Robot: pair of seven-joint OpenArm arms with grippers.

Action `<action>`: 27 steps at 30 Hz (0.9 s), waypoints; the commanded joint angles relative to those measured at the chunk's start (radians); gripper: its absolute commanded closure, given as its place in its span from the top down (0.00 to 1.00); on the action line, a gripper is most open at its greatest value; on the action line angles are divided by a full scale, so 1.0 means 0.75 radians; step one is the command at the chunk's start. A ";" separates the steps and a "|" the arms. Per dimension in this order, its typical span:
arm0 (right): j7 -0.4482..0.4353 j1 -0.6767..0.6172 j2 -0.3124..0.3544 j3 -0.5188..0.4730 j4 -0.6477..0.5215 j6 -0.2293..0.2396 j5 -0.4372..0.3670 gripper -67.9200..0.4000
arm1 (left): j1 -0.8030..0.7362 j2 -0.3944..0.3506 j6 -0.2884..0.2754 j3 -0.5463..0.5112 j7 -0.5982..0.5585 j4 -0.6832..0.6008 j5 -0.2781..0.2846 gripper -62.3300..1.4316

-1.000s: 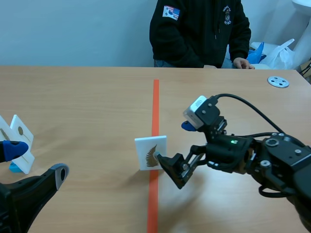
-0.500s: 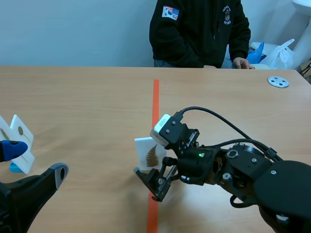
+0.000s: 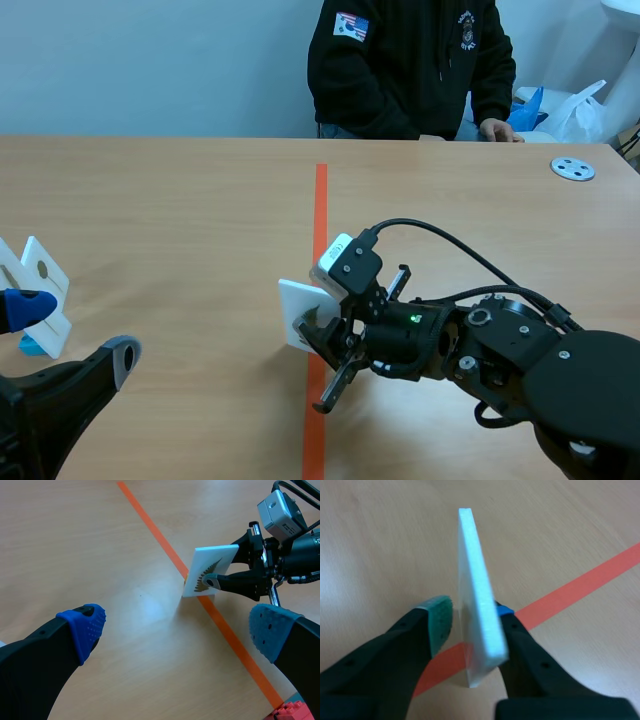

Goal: Sort the leaf by its shape. The table is split by an orange tape line. A compound leaf with several leaflets goes to the left side, a simple leaf with one blade goes to the right side. Return to the home posture when a red brick is placed on the table.

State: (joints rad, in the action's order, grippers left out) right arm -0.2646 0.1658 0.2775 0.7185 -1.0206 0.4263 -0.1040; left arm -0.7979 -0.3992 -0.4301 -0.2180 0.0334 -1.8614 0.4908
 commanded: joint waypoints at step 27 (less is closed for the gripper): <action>0.185 -0.301 0.247 -0.719 -0.768 0.132 -0.314 0.03 | 0.008 0.000 -0.003 -0.012 -0.024 -0.024 0.009 0.98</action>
State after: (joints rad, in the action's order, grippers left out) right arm -0.1230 -0.0685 0.4576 0.1925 -1.5970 0.5316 -0.3214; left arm -0.7979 -0.3996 -0.4301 -0.2184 0.0330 -1.8614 0.4908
